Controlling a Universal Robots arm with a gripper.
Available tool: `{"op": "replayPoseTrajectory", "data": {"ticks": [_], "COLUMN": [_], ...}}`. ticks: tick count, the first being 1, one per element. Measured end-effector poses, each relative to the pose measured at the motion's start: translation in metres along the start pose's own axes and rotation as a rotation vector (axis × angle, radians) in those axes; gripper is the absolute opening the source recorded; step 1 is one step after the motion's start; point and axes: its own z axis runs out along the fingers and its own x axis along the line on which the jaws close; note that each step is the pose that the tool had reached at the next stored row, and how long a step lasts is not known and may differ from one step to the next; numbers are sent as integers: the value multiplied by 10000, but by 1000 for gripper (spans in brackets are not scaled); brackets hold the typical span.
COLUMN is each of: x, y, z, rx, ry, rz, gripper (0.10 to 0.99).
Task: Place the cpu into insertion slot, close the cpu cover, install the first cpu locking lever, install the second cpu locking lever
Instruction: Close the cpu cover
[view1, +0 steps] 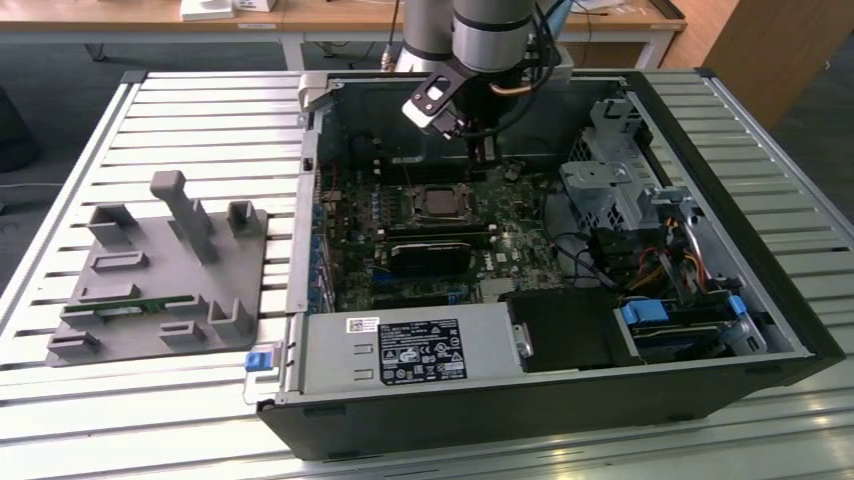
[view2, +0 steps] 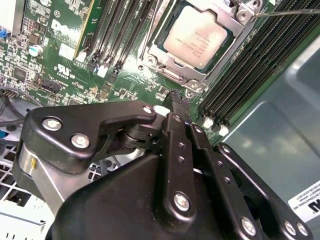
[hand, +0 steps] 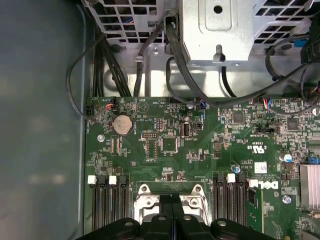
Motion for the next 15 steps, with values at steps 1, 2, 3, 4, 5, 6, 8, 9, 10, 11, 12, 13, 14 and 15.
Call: {"op": "replayPoseTrajectory", "data": {"ticks": [1, 2, 3, 4, 5, 6, 8, 9, 10, 11, 12, 13, 14, 15], "x": [0, 0, 0, 0, -1, -1, -1, -1, -1, -2, -2, -2, -2, -2], "y": [-6, -12, -18, -24, -30, -36, -48, -54, -59, -65, -70, -75, -81, -87], "z": [0, 0, -1, -1, -1, -2, -2, -3, -3, -3, -4, -4, -4, -5], "rx": [0, 0, 0, 0, 0, 0, 0, 0, 0, 0, 0, 0, 0, 0], "ry": [1, 1, 1, 1, 1, 1, 1, 1, 1, 1, 1, 1, 0, 0], "rz": [0, 0, -1, 0, 0, 0, 0, 0, 0, 0, 0, 0, 0, 0], "gripper": [106, 106, 106, 106, 106, 106, 106, 106, 106, 106, 106, 106, 106, 106]}}
